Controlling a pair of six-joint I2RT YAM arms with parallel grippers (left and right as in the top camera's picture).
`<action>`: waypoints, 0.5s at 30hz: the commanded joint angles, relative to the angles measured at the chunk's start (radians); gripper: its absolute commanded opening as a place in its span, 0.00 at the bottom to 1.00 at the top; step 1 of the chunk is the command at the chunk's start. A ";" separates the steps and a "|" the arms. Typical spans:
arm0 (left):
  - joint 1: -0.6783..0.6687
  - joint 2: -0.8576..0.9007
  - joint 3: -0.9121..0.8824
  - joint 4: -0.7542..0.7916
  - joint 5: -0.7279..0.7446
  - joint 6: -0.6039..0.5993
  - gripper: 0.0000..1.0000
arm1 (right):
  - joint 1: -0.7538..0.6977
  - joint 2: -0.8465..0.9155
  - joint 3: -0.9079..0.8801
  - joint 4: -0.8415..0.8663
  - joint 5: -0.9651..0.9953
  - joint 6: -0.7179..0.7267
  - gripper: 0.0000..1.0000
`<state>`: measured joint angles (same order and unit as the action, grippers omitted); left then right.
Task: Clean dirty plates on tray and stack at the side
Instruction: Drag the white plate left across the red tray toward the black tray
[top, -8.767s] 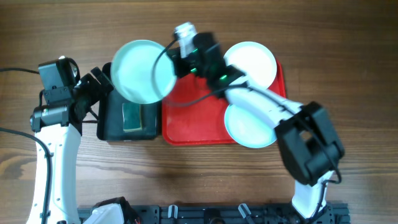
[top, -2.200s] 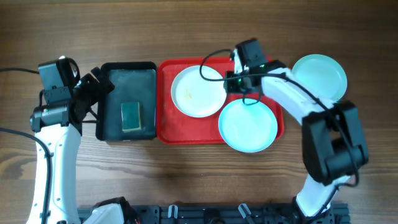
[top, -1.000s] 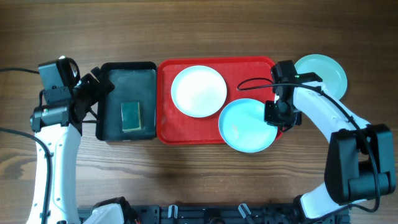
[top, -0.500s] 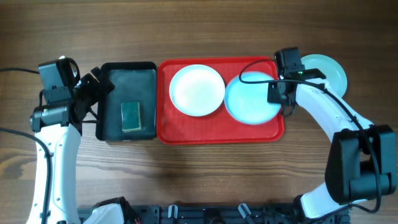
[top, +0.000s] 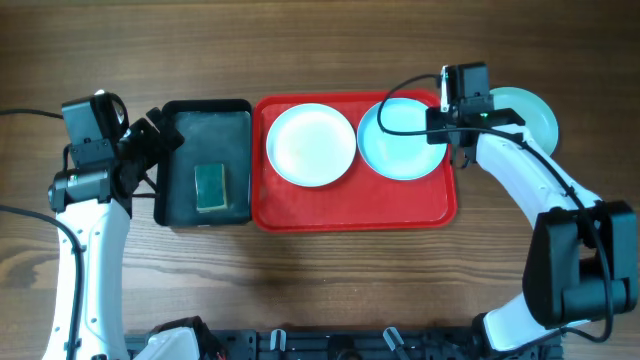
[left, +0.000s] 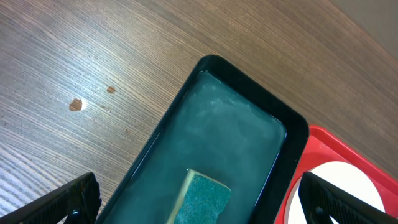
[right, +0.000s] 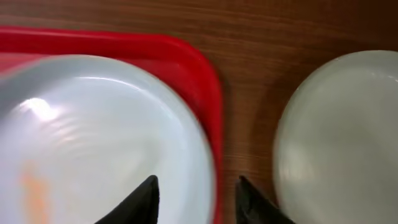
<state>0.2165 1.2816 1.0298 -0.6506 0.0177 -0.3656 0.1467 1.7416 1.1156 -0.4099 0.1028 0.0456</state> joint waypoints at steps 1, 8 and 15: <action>0.005 -0.007 0.005 0.003 0.008 -0.010 1.00 | 0.000 0.001 0.035 0.044 -0.474 0.093 0.38; 0.005 -0.007 0.005 0.003 0.008 -0.009 1.00 | 0.143 0.001 0.038 0.097 -0.521 0.150 0.38; 0.005 -0.007 0.005 0.003 0.008 -0.009 1.00 | 0.345 0.008 0.038 0.154 -0.123 0.073 0.43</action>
<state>0.2165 1.2816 1.0298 -0.6506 0.0177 -0.3656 0.4702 1.7416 1.1324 -0.2543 -0.1398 0.1604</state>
